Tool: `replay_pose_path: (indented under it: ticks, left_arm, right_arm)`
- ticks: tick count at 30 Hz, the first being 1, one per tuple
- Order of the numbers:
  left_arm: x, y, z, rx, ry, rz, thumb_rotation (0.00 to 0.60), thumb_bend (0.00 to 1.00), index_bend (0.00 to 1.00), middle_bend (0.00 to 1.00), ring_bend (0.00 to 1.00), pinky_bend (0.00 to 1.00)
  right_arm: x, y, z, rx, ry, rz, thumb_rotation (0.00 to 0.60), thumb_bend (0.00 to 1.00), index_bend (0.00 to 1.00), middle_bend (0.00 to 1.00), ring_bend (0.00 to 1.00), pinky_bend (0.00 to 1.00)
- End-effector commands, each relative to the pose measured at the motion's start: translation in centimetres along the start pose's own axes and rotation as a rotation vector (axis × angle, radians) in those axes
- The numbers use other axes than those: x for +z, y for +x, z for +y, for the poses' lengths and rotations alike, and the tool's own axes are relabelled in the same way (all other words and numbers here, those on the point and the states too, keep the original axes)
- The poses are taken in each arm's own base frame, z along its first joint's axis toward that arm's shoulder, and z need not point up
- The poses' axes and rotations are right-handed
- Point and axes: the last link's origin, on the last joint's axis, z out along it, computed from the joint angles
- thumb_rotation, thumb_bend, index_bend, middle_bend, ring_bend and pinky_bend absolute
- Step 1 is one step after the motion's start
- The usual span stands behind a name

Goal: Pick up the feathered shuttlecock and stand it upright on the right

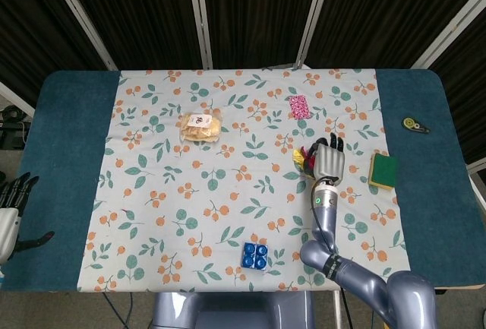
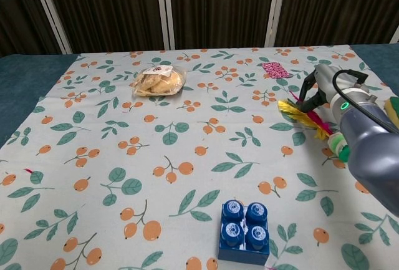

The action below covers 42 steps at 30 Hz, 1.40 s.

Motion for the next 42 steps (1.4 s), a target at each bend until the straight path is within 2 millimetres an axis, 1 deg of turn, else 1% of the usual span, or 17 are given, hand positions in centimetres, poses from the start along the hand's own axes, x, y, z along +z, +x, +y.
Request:
replay_pose_path:
  ticks: [1,10,18,24,29,35,38,42]
  left_arm:
    - [0.0,0.0,0.0,-0.001,0.001,-0.001,0.600,0.12,0.00,0.00,0.00,0.00]
    - [0.0,0.0,0.0,-0.007,0.004,-0.003,0.600,0.12,0.00,0.00,0.00,0.00]
    - [0.0,0.0,0.0,-0.008,0.004,-0.004,0.600,0.11,0.00,0.00,0.00,0.00]
    - [0.0,0.0,0.0,-0.008,0.007,-0.004,0.600,0.12,0.00,0.00,0.00,0.00]
    - [0.0,0.0,-0.1,-0.006,0.007,-0.003,0.600,0.12,0.00,0.00,0.00,0.00]
    - [0.0,0.0,-0.1,-0.005,0.009,0.001,0.600,0.12,0.00,0.00,0.00,0.00]
    - [-0.1,0.1,-0.1,-0.005,0.008,0.002,0.600,0.12,0.00,0.00,0.00,0.00]
    - [-0.2,0.0,0.0,-0.010,0.012,0.000,0.600,0.12,0.00,0.00,0.00,0.00]
  right_arm:
    - [0.0,-0.1,0.0,-0.001,0.000,-0.002,0.600,0.36,0.59,0.25,0.00,0.00]
    - [-0.1,-0.2,-0.1,0.002,0.000,-0.003,0.600,0.43,0.59,0.25,0.00,0.00]
    - [-0.1,-0.1,-0.2,0.009,0.006,-0.003,0.600,0.44,0.59,0.25,0.00,0.00]
    - [-0.2,0.9,-0.8,0.037,0.027,0.019,0.600,0.45,0.60,0.25,0.00,0.00]
    - [-0.6,2.6,-1.7,0.065,0.063,0.053,0.600,0.45,0.60,0.26,0.00,0.00]
    - [-1.3,5.5,-2.4,0.108,0.088,0.099,0.600,0.45,0.60,0.26,0.00,0.00]
    - [-1.9,7.2,-2.3,0.138,0.098,0.125,0.600,0.45,0.60,0.26,0.00,0.00]
    - [-3.2,9.8,-1.6,0.193,0.098,0.159,0.600,0.45,0.61,0.26,0.00,0.00]
